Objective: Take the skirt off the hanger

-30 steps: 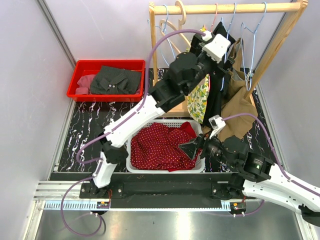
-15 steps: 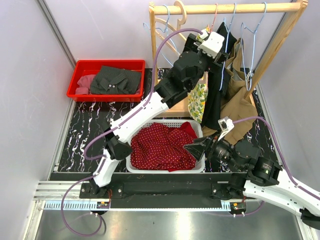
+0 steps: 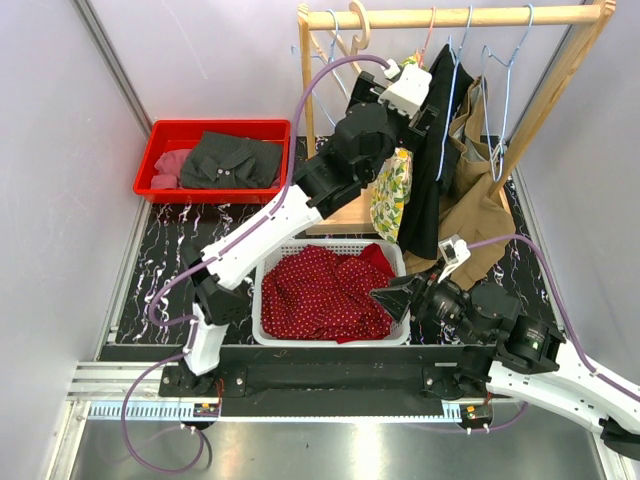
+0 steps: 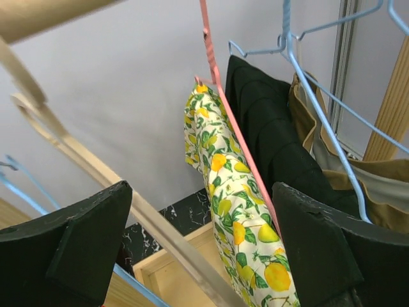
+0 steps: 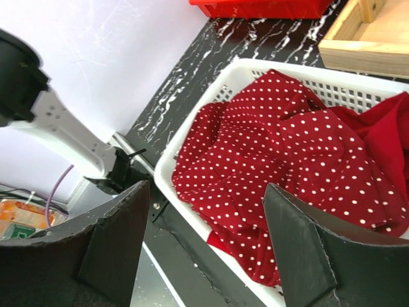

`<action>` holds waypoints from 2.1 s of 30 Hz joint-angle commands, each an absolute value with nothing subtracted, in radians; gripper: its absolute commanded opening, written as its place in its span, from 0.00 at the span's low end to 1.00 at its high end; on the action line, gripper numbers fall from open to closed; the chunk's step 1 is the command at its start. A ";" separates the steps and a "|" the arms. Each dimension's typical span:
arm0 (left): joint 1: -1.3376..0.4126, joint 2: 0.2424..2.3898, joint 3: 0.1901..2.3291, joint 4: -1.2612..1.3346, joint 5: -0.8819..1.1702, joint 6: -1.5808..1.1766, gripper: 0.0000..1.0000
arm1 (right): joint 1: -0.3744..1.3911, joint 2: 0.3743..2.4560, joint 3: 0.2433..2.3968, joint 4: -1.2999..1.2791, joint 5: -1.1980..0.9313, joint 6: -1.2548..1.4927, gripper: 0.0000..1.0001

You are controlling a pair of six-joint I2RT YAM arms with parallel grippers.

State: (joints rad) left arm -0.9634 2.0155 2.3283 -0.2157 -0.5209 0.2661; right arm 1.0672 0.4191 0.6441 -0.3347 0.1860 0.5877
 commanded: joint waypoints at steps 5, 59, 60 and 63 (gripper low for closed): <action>-0.997 1.878 2.303 -0.201 -0.592 0.307 0.97 | 1.074 0.396 0.627 -0.313 0.221 0.565 0.80; -0.937 2.151 2.510 -0.365 -0.356 0.117 0.39 | 1.074 0.318 0.612 -0.365 0.261 0.601 0.77; -0.936 2.152 2.514 -0.367 -0.357 0.117 0.32 | 1.074 0.316 0.614 -0.365 0.262 0.603 0.77; -0.931 2.152 2.528 -0.357 -0.360 0.123 0.07 | 1.075 0.310 0.609 -0.374 0.261 0.609 0.77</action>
